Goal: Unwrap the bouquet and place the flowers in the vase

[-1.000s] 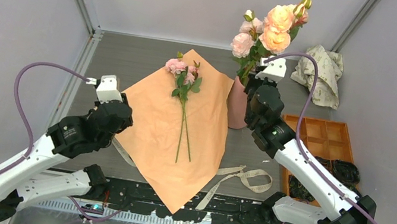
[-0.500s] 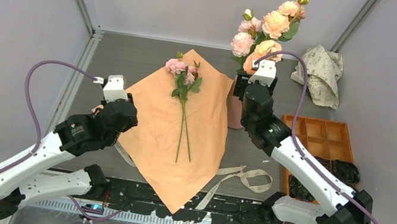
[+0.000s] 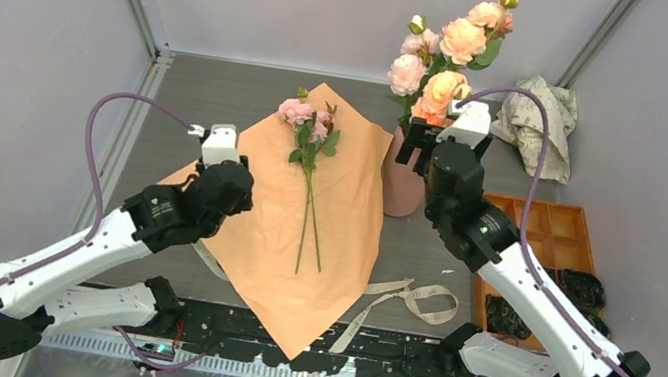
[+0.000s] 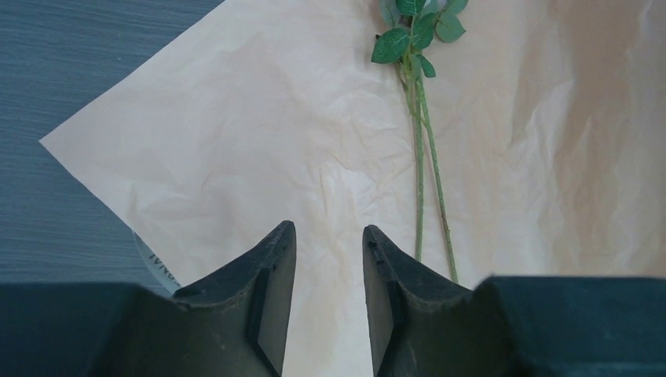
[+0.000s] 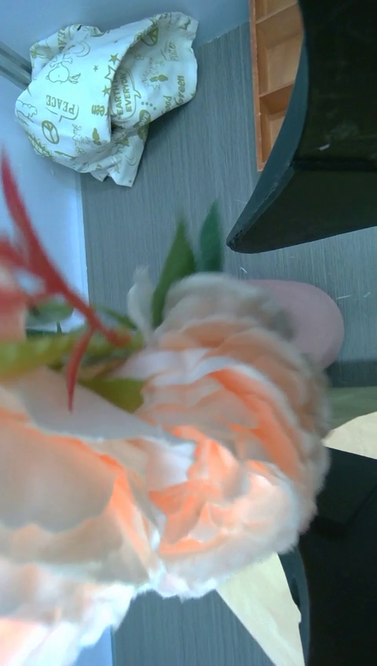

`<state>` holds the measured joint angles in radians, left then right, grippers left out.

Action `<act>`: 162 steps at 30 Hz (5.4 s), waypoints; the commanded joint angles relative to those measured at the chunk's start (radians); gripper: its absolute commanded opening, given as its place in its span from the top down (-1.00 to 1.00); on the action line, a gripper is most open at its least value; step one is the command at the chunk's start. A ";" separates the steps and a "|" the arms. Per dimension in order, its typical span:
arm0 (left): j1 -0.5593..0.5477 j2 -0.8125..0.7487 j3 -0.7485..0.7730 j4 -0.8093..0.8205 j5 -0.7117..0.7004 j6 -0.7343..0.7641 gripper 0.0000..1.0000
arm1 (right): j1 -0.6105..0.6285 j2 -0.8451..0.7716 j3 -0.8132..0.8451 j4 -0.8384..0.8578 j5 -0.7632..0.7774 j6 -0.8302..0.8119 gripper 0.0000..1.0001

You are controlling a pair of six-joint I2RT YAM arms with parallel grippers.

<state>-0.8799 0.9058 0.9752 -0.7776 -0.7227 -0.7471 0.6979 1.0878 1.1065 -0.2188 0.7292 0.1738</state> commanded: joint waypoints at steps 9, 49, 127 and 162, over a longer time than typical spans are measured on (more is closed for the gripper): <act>0.027 0.247 0.078 0.232 0.203 -0.007 0.03 | 0.003 -0.333 0.009 -0.207 -0.134 0.190 -0.82; 0.378 1.286 0.838 0.064 0.359 -0.010 0.25 | 0.003 -0.552 -0.103 -0.307 -0.175 0.278 -0.89; 0.316 1.030 0.524 0.169 0.719 0.075 0.24 | 0.003 -0.526 -0.172 -0.309 -0.181 0.332 -0.89; 0.297 1.166 0.751 -0.065 0.437 -0.048 1.00 | 0.003 -0.551 -0.203 -0.329 -0.147 0.329 -0.90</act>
<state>-0.5869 2.1895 1.7508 -0.8280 -0.2272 -0.7921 0.6979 0.5350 0.9028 -0.5705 0.5667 0.4965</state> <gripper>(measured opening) 0.082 0.952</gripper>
